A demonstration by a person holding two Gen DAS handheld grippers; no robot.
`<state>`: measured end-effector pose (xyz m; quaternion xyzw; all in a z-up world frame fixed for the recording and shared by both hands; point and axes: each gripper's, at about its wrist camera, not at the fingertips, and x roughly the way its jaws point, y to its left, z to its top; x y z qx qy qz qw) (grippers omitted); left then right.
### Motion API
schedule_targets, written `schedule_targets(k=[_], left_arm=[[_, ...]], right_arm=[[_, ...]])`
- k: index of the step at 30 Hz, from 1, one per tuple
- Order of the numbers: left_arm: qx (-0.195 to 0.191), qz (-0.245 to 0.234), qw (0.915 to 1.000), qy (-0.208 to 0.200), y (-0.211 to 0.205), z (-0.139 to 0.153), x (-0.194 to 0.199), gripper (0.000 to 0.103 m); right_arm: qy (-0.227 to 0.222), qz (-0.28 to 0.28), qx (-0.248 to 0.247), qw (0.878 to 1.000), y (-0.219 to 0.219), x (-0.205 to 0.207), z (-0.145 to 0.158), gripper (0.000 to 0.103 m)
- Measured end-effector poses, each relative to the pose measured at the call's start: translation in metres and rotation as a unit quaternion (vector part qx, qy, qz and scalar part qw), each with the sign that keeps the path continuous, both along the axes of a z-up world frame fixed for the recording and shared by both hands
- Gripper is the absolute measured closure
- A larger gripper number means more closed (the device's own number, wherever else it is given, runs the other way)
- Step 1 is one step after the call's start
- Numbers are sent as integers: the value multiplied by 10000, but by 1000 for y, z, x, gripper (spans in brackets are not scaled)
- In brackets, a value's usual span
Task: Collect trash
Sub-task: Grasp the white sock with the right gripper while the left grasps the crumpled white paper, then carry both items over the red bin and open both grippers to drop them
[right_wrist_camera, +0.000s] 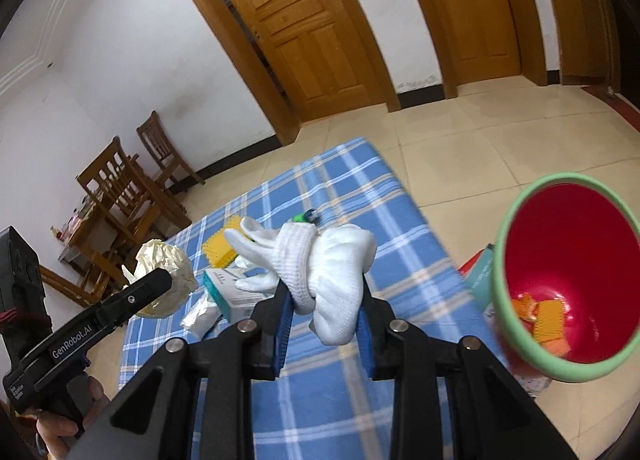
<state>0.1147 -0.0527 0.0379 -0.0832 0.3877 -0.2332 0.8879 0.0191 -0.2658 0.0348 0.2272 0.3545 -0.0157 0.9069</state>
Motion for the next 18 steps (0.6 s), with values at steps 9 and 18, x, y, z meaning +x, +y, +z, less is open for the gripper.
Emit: schedule_targets(k=[9,18], left_arm=[[50,-551,9985,-19,-52,12,-12,59],[328,-1150,9927,-161,-116,21,-25,59]], right_arm=[[-68,-561,-85,9984,-43,-33,8,72],[-83,-1255,-22,9921,-93,-61,4,72]])
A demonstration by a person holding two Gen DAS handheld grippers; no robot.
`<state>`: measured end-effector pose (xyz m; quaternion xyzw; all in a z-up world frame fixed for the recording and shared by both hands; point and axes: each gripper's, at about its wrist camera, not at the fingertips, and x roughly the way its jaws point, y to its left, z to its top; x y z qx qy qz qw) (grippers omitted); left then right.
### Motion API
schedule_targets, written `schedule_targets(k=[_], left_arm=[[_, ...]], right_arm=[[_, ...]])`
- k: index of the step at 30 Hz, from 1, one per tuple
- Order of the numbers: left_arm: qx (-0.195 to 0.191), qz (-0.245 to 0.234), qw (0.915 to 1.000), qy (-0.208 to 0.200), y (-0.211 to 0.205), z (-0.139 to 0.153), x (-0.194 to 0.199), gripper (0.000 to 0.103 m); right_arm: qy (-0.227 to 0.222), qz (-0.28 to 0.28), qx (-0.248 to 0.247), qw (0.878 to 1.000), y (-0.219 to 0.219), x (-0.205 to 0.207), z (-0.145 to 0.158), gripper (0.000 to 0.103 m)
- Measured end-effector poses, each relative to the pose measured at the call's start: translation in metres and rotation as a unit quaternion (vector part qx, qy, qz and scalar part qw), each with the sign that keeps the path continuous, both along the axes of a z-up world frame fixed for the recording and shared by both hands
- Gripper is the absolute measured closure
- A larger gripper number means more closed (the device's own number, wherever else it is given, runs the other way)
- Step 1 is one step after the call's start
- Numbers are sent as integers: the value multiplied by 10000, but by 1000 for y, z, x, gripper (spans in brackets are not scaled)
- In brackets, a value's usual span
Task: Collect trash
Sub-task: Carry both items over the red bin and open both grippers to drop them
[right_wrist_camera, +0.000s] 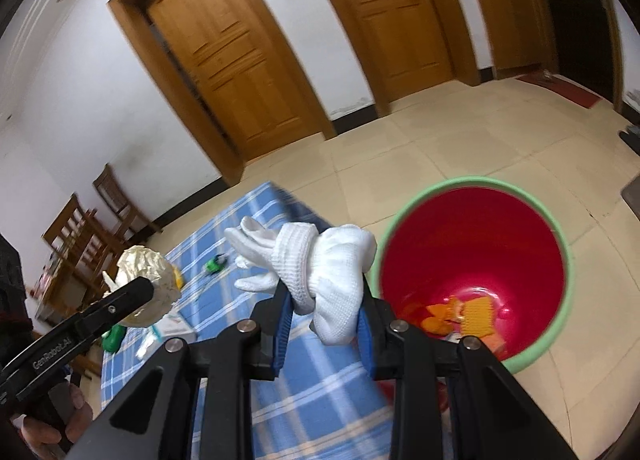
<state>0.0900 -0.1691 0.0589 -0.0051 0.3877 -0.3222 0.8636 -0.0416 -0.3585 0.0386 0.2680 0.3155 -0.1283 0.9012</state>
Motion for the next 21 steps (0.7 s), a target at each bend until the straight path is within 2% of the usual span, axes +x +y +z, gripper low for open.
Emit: schedule_targets(k=[11,21], left_arm=[[343,-721,9968,-14,-83,-14,-12,59],[541,-1124,9921,163,-127,-45,-15,59]], right_arm=[[277,-799,146,9963,-59,-21,-22,71],[575,-1165,323,9910,-87,-26,-45,68]])
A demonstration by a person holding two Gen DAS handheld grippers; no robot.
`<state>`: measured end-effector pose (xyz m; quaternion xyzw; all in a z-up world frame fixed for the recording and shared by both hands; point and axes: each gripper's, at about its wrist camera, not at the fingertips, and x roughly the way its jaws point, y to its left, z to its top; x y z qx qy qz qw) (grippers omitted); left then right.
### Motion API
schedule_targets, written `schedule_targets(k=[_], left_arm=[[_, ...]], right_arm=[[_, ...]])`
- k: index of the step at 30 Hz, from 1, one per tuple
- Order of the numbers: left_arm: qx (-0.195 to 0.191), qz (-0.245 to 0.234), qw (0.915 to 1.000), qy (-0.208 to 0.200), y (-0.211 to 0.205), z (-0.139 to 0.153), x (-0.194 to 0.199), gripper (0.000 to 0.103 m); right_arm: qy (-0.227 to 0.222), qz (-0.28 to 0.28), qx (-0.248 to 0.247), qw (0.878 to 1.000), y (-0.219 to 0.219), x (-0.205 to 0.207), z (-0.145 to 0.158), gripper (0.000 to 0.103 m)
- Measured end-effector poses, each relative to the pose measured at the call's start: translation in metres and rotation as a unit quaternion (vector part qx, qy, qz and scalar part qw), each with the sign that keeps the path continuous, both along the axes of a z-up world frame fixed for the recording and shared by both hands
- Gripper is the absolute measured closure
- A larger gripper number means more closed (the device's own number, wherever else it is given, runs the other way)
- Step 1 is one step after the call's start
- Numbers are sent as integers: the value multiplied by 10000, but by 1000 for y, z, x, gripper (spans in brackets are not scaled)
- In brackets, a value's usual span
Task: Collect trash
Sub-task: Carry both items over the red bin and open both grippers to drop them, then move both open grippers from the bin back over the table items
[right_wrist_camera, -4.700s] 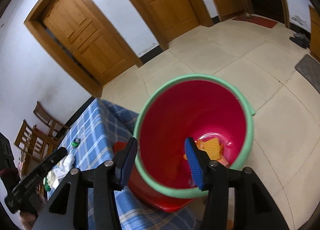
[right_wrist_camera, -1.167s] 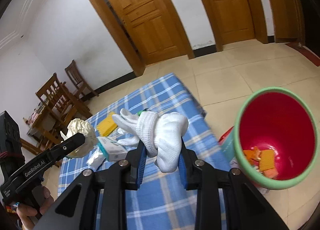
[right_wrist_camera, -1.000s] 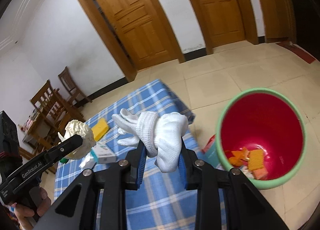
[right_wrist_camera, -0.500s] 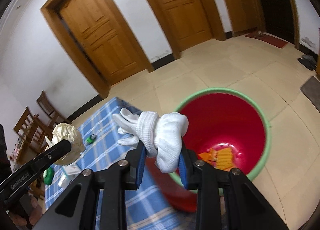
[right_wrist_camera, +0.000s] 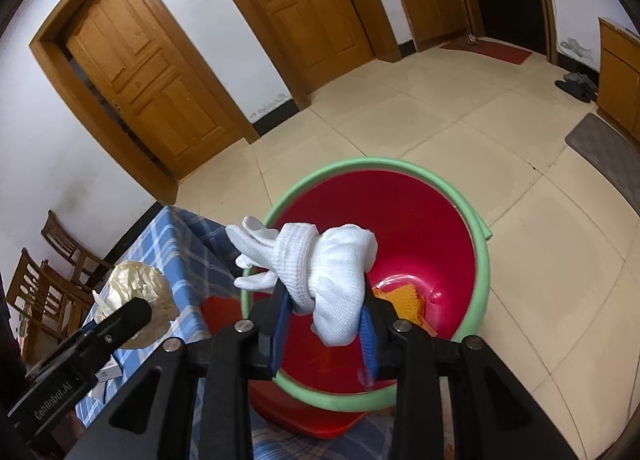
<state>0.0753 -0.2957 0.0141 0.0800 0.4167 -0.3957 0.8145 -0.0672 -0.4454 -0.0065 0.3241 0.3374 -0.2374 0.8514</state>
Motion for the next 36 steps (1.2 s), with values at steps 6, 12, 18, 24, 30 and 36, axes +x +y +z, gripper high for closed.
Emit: schedule_targets(k=[6,12,18,24,30,36], left_arm=[[152,-160,9997,87,-20,-16,0,59],[182,-300,9993,130,-34,-21,-2,59],[158,-362,9991,148,-40,-21,-1,47],[145,-360,9992,122,-41,-17,-6,46],[61,-236,9997,79,-28,-7,-6,46],[-6,57,10000,13,-2,6,-3,46]], right_arm=[[61,-158,122,9998,-11,-1,-7,66],[59,-313,177,9993,-16,-6,-8,62],[3,-404,180,9990,-18,-8,-6,59],[-75,-443,163,9989,-20,-11,-2,59],[-155,-357,112,9992,-16,-11,5,59],[-216,-141,48,9997,-3,-6,11,57]])
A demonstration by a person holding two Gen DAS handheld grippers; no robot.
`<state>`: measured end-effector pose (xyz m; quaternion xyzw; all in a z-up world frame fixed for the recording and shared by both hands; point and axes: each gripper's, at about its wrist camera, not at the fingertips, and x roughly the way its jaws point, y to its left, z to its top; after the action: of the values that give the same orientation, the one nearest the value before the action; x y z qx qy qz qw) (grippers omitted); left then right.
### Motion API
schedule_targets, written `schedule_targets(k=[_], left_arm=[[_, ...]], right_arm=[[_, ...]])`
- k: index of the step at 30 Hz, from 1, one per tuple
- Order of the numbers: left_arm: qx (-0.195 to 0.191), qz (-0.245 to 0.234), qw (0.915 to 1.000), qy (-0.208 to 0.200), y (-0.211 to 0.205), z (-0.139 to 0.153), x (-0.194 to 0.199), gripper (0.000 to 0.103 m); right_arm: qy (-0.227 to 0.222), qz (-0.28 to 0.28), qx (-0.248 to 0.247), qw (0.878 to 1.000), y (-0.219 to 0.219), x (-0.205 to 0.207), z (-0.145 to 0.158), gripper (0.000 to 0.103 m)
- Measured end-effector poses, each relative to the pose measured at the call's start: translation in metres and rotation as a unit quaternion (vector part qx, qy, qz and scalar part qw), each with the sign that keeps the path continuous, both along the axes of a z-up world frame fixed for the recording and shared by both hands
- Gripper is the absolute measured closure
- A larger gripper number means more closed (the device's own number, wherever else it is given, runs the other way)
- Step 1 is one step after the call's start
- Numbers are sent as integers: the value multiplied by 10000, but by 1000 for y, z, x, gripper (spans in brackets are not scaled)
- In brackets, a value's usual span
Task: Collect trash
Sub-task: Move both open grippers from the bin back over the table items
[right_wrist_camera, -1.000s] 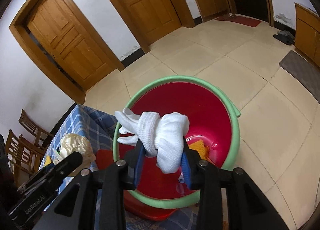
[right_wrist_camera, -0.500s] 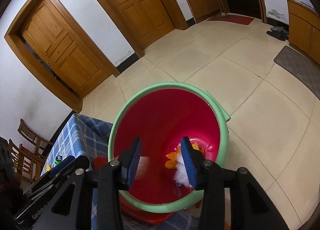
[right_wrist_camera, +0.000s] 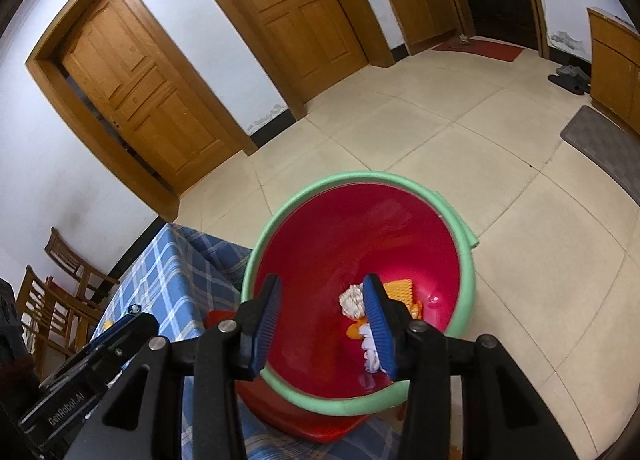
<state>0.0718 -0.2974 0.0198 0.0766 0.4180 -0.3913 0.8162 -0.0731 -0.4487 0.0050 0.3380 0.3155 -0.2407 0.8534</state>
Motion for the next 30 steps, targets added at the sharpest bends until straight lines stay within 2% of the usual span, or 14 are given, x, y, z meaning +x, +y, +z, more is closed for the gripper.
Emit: schedule_targets(k=[15,30], left_arm=[[-48,921,9953,-304,95,21,22,46],[177,2068,9775,-370,201,12,60,44]], right_arm=[[-62,705,-57,9975,40,21,9,52],[38,1423,-149,9897,87,53,14,49]])
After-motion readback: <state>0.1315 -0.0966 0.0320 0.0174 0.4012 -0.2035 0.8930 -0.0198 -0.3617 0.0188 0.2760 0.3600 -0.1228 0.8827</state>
